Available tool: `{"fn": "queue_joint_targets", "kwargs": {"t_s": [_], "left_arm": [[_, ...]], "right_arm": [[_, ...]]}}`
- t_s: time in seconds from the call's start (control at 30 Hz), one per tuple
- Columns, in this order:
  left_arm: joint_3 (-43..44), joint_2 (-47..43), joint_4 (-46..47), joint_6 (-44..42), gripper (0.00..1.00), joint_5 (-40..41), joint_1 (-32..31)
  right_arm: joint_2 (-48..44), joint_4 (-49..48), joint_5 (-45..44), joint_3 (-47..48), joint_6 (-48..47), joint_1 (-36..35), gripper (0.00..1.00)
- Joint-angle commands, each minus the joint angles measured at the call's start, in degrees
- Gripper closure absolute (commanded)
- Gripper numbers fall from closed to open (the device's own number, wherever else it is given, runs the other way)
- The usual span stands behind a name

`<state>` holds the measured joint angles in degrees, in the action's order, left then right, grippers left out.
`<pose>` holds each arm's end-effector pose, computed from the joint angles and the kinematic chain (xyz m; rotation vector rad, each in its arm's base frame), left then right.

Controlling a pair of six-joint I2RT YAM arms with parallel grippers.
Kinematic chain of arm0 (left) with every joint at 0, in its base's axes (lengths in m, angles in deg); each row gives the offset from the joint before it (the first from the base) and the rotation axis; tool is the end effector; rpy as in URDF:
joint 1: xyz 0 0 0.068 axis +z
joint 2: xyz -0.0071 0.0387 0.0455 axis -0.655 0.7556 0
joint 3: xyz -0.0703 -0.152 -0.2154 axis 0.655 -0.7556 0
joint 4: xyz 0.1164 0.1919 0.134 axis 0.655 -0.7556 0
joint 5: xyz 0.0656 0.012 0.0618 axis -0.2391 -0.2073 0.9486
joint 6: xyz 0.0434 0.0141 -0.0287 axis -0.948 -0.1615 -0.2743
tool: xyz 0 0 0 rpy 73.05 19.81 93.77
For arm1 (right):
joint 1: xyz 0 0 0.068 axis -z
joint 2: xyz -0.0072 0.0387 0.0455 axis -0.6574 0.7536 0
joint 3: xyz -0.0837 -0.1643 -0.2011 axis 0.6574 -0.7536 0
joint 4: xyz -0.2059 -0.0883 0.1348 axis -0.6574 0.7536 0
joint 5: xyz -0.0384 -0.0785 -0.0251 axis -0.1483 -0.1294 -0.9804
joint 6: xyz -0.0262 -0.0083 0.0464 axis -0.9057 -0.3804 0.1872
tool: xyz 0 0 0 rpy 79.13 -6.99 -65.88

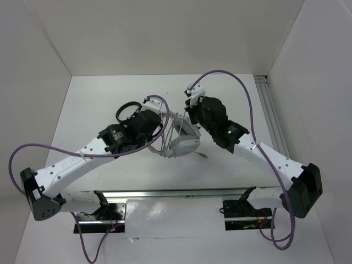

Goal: Wrap the headphones

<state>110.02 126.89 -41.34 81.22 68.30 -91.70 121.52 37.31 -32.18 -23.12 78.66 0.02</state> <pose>0.1821 -0.1883 0.3659 0.1999 2.0865 0.0113 0.2285 0.1876 0.3529 -0.5799 1.7038 0.1924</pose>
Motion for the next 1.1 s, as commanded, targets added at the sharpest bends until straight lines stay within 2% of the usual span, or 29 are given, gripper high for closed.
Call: {"fn": "queue_joint_targets", "kwargs": {"t_s": [0.0,0.13,0.27,0.33,0.37,0.47,0.57,0.7,0.8,0.9,1.07], "left_arm": [[-0.83,-4.29,-2.98,-8.29,1.0,-14.63,-5.46],[-0.3,-7.62,-3.59,-9.61,1.0,-20.16,-8.62],[1.8,-11.14,-4.2,-11.8,1.0,-26.14,-8.63],[3.29,-11.67,-4.21,-11.81,1.0,-26.15,-8.63],[3.82,-12.28,-4.99,-12.42,1.0,-26.94,-8.63],[6.37,-12.28,-5.61,-12.42,1.0,-26.15,-8.63],[9.71,-12.89,-5.61,-11.46,1.0,-24.13,-8.63],[14.28,-13.95,-4.82,-10.23,1.0,-24.66,-8.63],[18.5,-13.95,-4.82,-8.91,1.0,-22.56,-8.63],[21.66,-14.48,-5.35,-7.41,1.0,-19.93,-8.63],[24.91,-15.62,-4.29,-3.73,1.0,-11.58,-8.63]], "right_arm": [[2.8,-9.18,-0.05,4.99,2.41,5.92,0.9],[5.26,-9.79,7.41,6.75,3.81,9.96,0.96],[6.32,-10.5,21.1,6.75,4.96,12.16,0.99],[6.94,-11.02,25.68,6.75,4.96,12.16,0.99],[6.94,-11.03,30.84,6.75,4.96,12.16,0.99],[8.52,-11.03,34.14,6.75,4.96,12.16,0.99],[9.75,-15.05,36.86,3.69,6.44,11.64,0.99],[13.43,-22.62,47.73,1.57,12.67,10.51,0.9],[18.79,-25.52,49.7,3.59,15.32,7.95,0.85],[23.63,-31.83,50.31,4.2,18.74,5.23,0.74],[30.48,-41.33,51.46,2.71,24.37,4.52,0.72]]}}
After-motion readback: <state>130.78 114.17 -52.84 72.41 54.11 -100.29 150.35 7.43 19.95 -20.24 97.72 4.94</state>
